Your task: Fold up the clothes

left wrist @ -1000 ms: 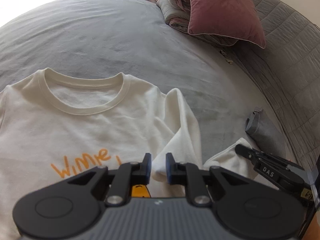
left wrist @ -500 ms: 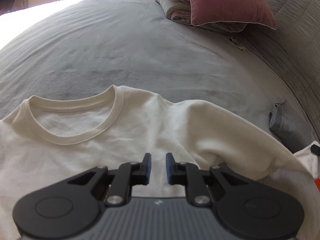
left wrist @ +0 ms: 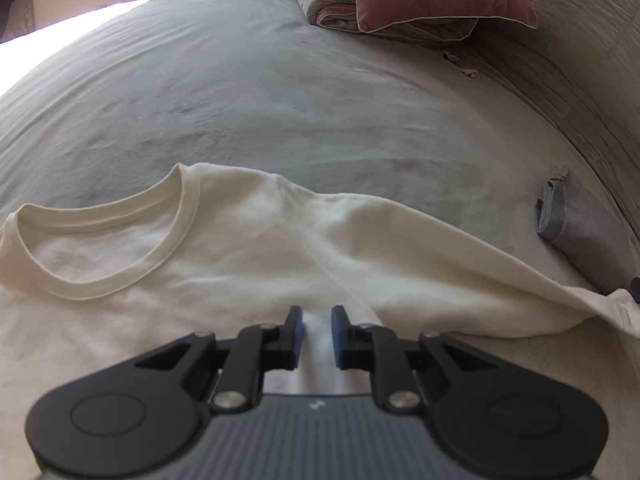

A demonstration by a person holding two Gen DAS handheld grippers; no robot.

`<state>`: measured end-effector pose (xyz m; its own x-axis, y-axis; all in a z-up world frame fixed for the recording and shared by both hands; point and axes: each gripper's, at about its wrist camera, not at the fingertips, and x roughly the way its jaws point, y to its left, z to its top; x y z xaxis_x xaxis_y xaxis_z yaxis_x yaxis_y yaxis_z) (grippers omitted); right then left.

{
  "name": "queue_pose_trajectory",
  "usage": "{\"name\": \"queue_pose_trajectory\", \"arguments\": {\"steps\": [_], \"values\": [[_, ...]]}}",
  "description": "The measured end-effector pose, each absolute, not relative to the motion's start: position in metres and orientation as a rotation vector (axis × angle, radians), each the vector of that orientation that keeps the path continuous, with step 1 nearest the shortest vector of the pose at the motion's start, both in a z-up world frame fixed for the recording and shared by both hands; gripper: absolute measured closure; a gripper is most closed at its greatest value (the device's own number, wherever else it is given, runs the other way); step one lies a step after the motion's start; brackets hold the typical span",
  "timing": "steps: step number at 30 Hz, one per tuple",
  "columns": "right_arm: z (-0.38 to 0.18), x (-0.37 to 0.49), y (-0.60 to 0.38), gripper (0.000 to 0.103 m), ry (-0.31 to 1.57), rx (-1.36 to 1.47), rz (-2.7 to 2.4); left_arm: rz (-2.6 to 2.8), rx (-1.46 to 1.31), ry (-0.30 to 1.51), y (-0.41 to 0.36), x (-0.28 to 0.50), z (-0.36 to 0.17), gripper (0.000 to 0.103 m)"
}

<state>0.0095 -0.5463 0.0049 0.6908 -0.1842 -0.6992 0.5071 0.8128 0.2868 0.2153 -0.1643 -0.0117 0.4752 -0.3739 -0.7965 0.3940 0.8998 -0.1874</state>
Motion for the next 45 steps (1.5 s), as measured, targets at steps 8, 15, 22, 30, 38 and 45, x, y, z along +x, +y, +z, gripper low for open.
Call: {"name": "queue_pose_trajectory", "arguments": {"steps": [8,15,22,30,38,45], "values": [[0.013,-0.032,-0.532,0.054,0.630,0.284,-0.252,-0.511,0.029,0.955,-0.184,0.210,-0.006,0.089],[0.010,-0.045,-0.503,0.054,0.615,0.072,-0.130,-0.509,0.060,0.941,-0.203,0.206,-0.006,0.089],[-0.008,-0.030,-0.481,0.054,0.663,-0.158,-0.058,-0.517,0.054,0.942,-0.210,0.204,-0.001,0.089],[-0.019,-0.019,-0.464,0.091,0.744,-0.391,-0.052,-0.486,0.066,0.921,-0.198,0.206,0.004,0.089],[0.037,-0.005,-0.483,0.102,0.772,-0.181,-0.072,-0.414,0.054,0.901,-0.169,0.225,0.001,0.089],[0.059,0.040,-0.526,0.103,0.863,0.073,-0.197,-0.343,0.022,0.865,-0.144,0.253,-0.001,0.089]]}}
